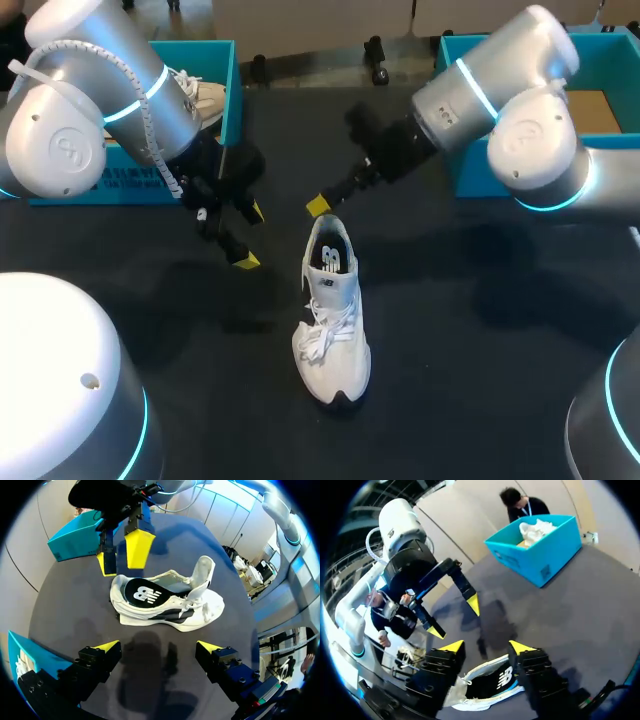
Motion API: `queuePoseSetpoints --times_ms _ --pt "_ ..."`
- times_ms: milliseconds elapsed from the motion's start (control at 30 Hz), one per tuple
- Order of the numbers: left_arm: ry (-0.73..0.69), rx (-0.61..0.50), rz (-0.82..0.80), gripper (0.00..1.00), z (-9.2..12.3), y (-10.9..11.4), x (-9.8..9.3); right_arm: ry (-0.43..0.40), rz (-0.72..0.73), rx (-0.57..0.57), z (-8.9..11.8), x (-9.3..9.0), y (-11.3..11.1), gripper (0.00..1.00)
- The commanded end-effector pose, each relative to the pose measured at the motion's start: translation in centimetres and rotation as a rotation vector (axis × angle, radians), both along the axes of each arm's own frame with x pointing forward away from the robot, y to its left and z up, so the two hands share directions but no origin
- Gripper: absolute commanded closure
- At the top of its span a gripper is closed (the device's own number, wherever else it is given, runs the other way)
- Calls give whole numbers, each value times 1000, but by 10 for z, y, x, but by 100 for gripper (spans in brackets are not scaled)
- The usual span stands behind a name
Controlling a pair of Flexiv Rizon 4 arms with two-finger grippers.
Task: Take the shoe out of the shoebox, open the shoe tongue, remove and reinsert the insole, then place the shoe into the shoebox
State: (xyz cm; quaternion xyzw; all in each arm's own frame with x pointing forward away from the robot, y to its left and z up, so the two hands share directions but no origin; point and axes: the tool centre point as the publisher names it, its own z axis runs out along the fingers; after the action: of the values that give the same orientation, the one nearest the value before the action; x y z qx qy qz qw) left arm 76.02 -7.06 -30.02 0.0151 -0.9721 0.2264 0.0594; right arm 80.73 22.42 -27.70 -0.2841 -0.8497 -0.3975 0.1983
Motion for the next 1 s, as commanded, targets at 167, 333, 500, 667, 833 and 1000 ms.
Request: queuePoseSetpoints --times_ms 167,333,500,667,833,1000 --pt "1 -1 0 0 2 1 0 -55 -157 20 -3 -26 -17 98" --pt "1 -3 -3 0 7 5 1 -27 -230 -2 -3 -34 -23 100" --pt "-7 0 -7 0 17 11 2 58 -373 -77 -6 -42 -31 100" --pt "-11 10 -11 0 27 19 4 133 -450 -159 -10 -45 -34 100" --pt "-12 22 -26 0 36 26 5 133 -450 -159 -10 -45 -34 100" --pt "-1 27 -31 0 46 35 7 133 -450 -159 -10 -45 -34 100"
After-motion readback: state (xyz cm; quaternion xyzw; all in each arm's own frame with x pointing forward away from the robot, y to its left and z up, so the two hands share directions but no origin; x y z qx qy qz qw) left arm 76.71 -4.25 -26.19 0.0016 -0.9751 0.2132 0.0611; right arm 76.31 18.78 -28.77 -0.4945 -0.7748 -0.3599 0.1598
